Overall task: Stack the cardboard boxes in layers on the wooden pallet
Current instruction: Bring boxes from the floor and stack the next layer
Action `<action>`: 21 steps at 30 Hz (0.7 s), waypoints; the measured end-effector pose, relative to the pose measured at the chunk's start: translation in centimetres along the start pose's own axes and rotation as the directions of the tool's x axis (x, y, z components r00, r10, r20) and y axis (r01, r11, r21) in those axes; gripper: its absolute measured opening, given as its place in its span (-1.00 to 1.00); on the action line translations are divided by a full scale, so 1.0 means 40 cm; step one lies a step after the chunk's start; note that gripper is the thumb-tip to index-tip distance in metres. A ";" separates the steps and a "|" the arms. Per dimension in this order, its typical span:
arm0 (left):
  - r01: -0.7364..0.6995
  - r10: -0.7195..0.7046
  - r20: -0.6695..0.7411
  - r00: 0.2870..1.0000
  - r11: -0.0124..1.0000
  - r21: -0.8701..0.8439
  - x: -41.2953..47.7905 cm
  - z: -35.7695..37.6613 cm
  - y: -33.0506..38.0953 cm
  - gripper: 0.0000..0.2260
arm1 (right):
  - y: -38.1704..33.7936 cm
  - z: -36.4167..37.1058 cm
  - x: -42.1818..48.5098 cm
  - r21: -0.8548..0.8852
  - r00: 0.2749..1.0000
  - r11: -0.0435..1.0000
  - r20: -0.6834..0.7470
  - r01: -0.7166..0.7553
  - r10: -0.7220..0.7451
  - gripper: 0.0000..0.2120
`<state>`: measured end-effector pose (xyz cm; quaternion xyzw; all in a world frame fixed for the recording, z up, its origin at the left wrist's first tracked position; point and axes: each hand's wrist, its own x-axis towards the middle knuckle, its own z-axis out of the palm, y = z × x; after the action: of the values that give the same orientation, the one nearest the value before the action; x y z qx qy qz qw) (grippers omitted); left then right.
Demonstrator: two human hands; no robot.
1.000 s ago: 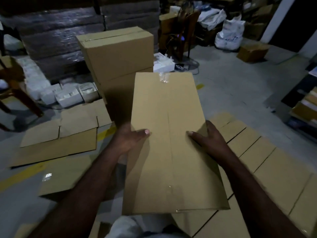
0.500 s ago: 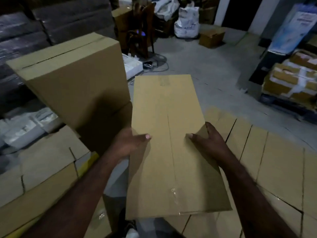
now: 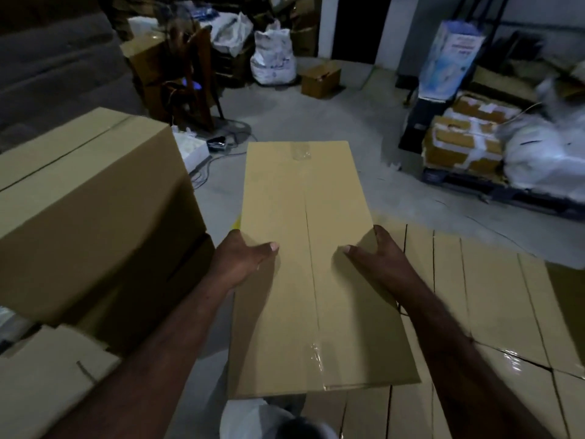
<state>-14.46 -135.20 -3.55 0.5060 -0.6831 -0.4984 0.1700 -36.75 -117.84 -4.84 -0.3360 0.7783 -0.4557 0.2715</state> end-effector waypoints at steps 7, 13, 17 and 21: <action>-0.129 0.110 0.084 0.990 0.957 0.259 0.305 0.086 0.099 -0.10 | 0.032 -0.009 0.223 -0.130 0.997 0.989 -0.043 -0.062 0.057 -0.14; -0.263 0.172 0.263 0.949 0.893 0.366 0.625 0.243 0.270 0.01 | 0.078 -0.080 0.487 -0.141 0.969 0.974 -0.198 -0.179 0.149 -0.26; -0.285 0.147 0.379 0.914 0.896 0.340 0.808 0.367 0.406 0.05 | 0.084 -0.180 0.631 -0.157 0.925 0.940 -0.287 -0.302 0.249 -0.26; -0.400 0.210 0.499 0.841 0.862 0.312 0.957 0.488 0.538 0.04 | 0.094 -0.287 0.745 -0.054 0.857 0.920 -0.387 -0.389 0.340 -0.25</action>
<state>-56.55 -158.40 -4.30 0.2833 -0.8644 -0.4149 -0.0212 -64.84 -133.40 -6.64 -0.1077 0.8928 -0.3991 0.1790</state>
